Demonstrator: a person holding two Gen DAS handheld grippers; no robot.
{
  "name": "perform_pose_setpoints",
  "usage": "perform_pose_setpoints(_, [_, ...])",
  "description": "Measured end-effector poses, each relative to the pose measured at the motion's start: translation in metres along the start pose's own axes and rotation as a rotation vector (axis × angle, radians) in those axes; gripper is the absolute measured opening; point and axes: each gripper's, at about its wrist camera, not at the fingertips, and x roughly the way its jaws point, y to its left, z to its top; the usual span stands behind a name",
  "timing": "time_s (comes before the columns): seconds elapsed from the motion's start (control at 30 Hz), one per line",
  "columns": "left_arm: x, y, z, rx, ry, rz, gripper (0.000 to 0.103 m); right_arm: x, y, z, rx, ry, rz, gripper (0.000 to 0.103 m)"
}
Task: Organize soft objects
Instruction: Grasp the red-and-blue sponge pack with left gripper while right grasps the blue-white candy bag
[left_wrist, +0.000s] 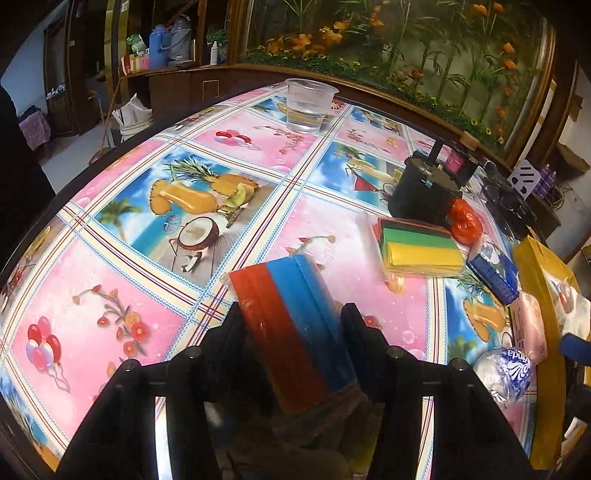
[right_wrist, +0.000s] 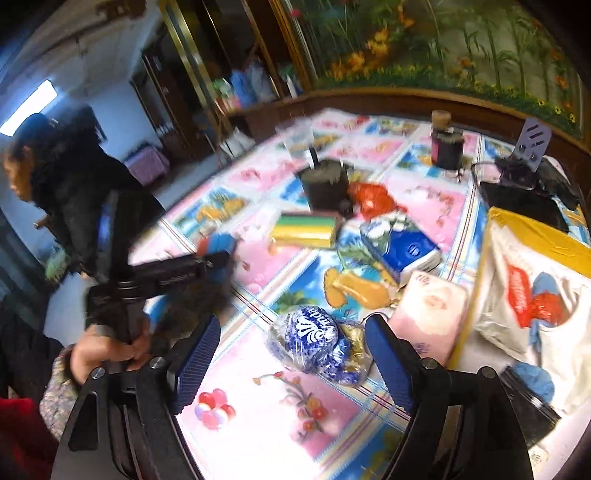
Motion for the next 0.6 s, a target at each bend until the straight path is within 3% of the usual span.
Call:
perform_pose_setpoints(0.2, [0.000, 0.001, 0.001, -0.004, -0.003, -0.009, 0.052, 0.044, 0.003, -0.003, 0.036, 0.154, -0.087, 0.085])
perform_pose_setpoints(0.33, [0.001, 0.001, 0.002, -0.002, -0.003, -0.010, 0.052, 0.036, 0.027, -0.018, -0.039, 0.195, 0.050, 0.085])
perform_pose_setpoints(0.37, [0.001, 0.001, 0.002, -0.002, -0.003, -0.009, 0.052, 0.035, 0.031, -0.021, -0.047, 0.198, 0.050, 0.085])
perform_pose_setpoints(0.6, [0.001, 0.001, 0.002, -0.002, -0.003, -0.009, 0.052, 0.051, 0.037, -0.020, -0.145, 0.197, -0.164, 0.085])
